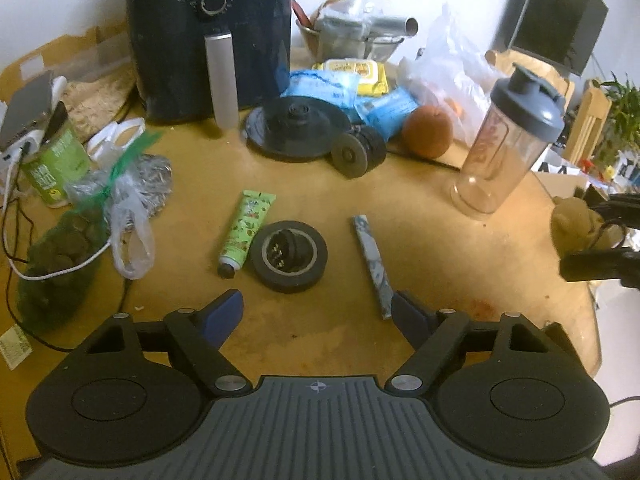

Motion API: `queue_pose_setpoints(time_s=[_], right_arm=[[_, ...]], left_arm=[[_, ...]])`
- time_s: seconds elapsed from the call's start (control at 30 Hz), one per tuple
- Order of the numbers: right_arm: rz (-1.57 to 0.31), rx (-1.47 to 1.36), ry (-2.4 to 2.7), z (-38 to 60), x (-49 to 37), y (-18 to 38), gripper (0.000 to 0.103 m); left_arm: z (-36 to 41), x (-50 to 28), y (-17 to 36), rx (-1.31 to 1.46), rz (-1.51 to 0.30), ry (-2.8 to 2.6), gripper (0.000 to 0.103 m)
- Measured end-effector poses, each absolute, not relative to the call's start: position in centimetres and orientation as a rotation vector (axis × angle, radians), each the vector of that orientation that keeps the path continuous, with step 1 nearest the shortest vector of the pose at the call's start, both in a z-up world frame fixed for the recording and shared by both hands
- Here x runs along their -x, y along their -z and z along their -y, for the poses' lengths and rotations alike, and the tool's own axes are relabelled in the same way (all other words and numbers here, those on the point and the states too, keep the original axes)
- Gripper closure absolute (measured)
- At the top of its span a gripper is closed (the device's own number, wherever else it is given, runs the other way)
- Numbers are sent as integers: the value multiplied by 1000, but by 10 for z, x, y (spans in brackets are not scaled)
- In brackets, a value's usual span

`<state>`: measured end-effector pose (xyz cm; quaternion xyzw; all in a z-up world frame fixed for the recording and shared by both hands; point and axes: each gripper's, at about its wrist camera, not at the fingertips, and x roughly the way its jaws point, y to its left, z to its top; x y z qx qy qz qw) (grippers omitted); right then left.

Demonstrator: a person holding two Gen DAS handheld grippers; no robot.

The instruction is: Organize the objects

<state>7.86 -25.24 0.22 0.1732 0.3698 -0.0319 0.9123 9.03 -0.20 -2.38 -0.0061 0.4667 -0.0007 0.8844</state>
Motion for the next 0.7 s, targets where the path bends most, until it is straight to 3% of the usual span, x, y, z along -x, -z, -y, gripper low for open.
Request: queue_pose_setpoints(time_s=[0.2, 0.43, 0.47, 0.7], right_arm=[[-771, -365, 83, 254, -75, -2, 23], [-782, -374, 112, 260, -70, 0, 23], [-783, -376, 116, 261, -69, 1, 23], [-798, -397, 146, 265, -62, 5, 23]], left_arm=[[-4, -107, 38, 17, -980, -8, 39], [-7, -131, 54, 9, -978, -37, 45], [-8, -135, 57, 9, -978, -37, 53], [-13, -157, 70, 41, -1001, -56, 58]])
